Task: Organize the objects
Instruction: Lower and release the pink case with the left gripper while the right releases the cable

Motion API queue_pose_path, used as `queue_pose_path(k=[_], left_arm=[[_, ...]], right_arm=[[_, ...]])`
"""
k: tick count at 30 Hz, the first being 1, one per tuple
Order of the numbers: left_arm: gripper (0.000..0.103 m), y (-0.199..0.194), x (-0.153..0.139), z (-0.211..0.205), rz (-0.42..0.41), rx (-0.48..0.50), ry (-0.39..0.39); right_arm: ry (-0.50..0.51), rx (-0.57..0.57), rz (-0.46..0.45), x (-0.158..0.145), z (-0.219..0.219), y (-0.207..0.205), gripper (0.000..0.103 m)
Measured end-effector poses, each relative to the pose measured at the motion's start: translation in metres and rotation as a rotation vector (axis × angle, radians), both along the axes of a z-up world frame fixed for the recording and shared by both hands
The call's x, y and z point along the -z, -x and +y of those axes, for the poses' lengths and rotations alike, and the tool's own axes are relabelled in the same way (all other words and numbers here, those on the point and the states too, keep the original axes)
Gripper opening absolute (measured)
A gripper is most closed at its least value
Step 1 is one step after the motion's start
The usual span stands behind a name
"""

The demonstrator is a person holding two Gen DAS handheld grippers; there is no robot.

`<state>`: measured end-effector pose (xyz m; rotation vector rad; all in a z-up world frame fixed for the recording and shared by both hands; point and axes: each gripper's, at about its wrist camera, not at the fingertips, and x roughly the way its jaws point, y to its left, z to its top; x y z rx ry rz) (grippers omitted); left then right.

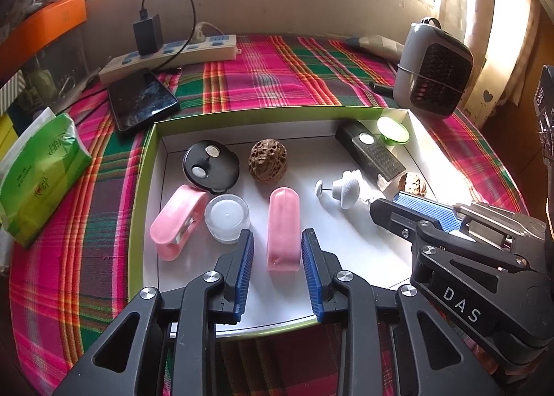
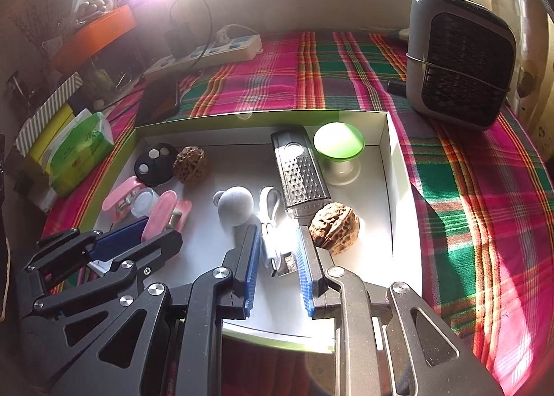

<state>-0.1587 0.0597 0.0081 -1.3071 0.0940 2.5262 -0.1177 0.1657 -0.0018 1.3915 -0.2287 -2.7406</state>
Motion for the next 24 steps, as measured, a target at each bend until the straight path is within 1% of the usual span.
queue_pose_path(k=[2, 4, 6, 11, 16, 20, 23, 24], left_arm=[[0.028, -0.001, -0.001, 0.0, 0.003, -0.002, 0.003], [0.028, -0.003, -0.003, -0.001, 0.011, -0.006, 0.002], [0.028, -0.006, -0.007, -0.001, 0.021, -0.007, 0.0], [0.028, -0.014, -0.015, -0.005, 0.052, -0.018, 0.005], [0.028, -0.022, -0.023, -0.011, 0.073, -0.039, -0.008], [0.028, -0.034, -0.029, -0.013, 0.1, -0.042, -0.002], [0.028, -0.042, -0.031, -0.015, 0.104, -0.048, -0.012], [0.028, -0.045, -0.032, -0.015, 0.116, -0.055, -0.002]], right_arm=[[-0.002, 0.0, 0.004, -0.001, 0.0, -0.001, 0.023], [0.0, -0.001, 0.01, -0.002, 0.0, -0.003, 0.027], [-0.005, -0.001, 0.019, -0.004, 0.0, -0.005, 0.035], [-0.015, 0.006, 0.041, -0.01, 0.0, -0.013, 0.035], [-0.007, 0.005, 0.082, -0.018, 0.0, -0.024, 0.035], [-0.038, 0.005, 0.113, -0.025, -0.005, -0.034, 0.035], [-0.057, 0.001, 0.137, -0.029, -0.009, -0.043, 0.035], [-0.06, 0.001, 0.143, -0.03, -0.01, -0.046, 0.035]])
